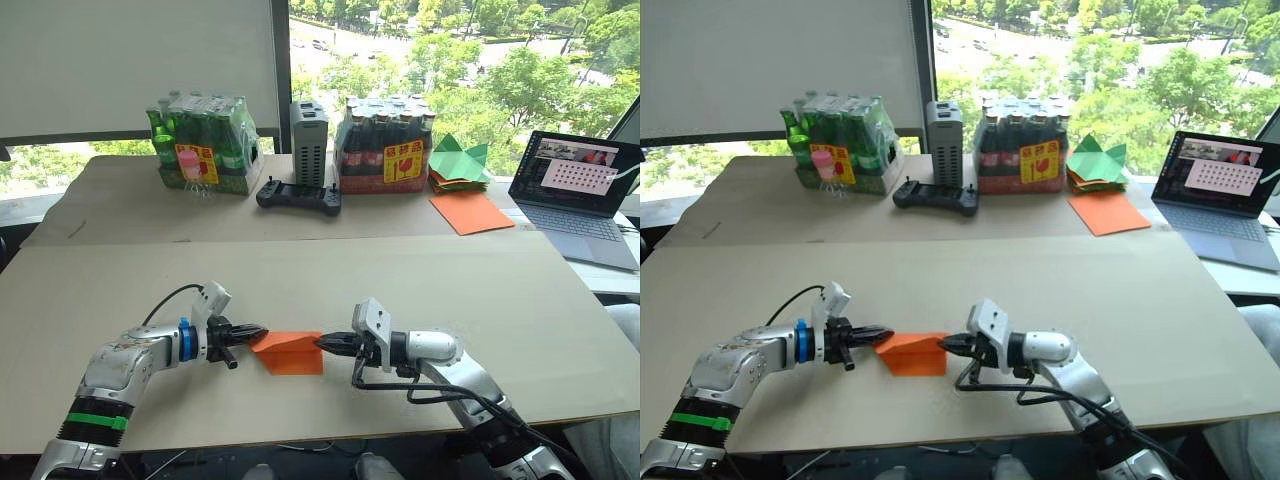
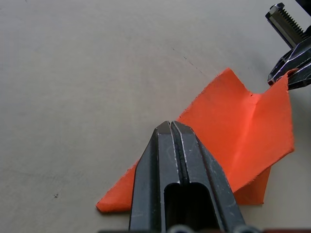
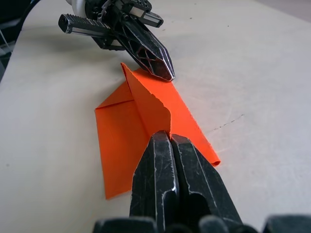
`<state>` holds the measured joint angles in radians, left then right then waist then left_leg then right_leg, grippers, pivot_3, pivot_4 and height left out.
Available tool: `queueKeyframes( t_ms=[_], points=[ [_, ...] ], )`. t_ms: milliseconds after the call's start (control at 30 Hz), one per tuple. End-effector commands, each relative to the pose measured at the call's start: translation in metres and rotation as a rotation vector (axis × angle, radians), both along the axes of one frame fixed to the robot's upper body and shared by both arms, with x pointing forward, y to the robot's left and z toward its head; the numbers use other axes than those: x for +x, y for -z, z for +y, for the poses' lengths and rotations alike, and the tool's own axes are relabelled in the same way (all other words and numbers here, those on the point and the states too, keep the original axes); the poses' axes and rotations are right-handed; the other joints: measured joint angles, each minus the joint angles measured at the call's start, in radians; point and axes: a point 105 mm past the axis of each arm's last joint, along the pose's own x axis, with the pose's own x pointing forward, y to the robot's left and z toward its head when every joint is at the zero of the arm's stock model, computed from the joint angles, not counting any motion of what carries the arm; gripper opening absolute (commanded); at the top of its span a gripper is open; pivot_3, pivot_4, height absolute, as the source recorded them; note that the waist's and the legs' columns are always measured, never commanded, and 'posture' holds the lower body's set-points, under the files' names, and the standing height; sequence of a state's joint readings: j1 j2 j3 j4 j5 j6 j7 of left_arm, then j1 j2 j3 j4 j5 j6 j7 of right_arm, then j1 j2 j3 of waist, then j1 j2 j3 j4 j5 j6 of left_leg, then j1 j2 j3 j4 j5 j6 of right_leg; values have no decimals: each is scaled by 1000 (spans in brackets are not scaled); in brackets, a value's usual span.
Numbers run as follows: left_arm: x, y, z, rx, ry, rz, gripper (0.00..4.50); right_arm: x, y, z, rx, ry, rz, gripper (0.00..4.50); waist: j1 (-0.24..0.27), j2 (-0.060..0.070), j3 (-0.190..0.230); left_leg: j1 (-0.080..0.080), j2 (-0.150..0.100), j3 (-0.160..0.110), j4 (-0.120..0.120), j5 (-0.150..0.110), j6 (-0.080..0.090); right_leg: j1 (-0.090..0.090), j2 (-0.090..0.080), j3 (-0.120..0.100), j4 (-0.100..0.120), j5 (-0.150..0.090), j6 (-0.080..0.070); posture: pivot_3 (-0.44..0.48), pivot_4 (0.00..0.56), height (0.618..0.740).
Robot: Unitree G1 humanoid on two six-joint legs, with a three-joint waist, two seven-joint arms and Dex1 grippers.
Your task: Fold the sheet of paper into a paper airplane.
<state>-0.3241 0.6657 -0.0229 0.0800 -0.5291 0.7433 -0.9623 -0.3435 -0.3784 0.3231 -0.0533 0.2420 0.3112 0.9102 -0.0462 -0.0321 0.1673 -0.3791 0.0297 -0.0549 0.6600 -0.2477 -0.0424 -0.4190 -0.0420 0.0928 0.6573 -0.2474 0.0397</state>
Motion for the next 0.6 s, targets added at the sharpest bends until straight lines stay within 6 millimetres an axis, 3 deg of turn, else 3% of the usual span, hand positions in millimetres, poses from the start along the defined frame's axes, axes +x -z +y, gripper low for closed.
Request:
queueKeyframes(
  t_ms=[33,333,600],
  points=[
    [-7,22,4,51,-22,81,0,3,-17,2,57,22,55,17,0,0,0,0,0,0,0,0,0,0,0,0,0,0,0,0,150,740],
    [-6,21,4,50,-21,75,0,20,-22,6,123,129,239,17,0,0,0,0,0,0,0,0,0,0,0,0,0,0,0,0,150,740],
    [-7,21,3,48,-24,71,0,20,5,5,-46,149,276,17,-1,0,0,-1,0,0,0,0,0,-1,0,0,0,0,0,0,150,740]
  ],
)
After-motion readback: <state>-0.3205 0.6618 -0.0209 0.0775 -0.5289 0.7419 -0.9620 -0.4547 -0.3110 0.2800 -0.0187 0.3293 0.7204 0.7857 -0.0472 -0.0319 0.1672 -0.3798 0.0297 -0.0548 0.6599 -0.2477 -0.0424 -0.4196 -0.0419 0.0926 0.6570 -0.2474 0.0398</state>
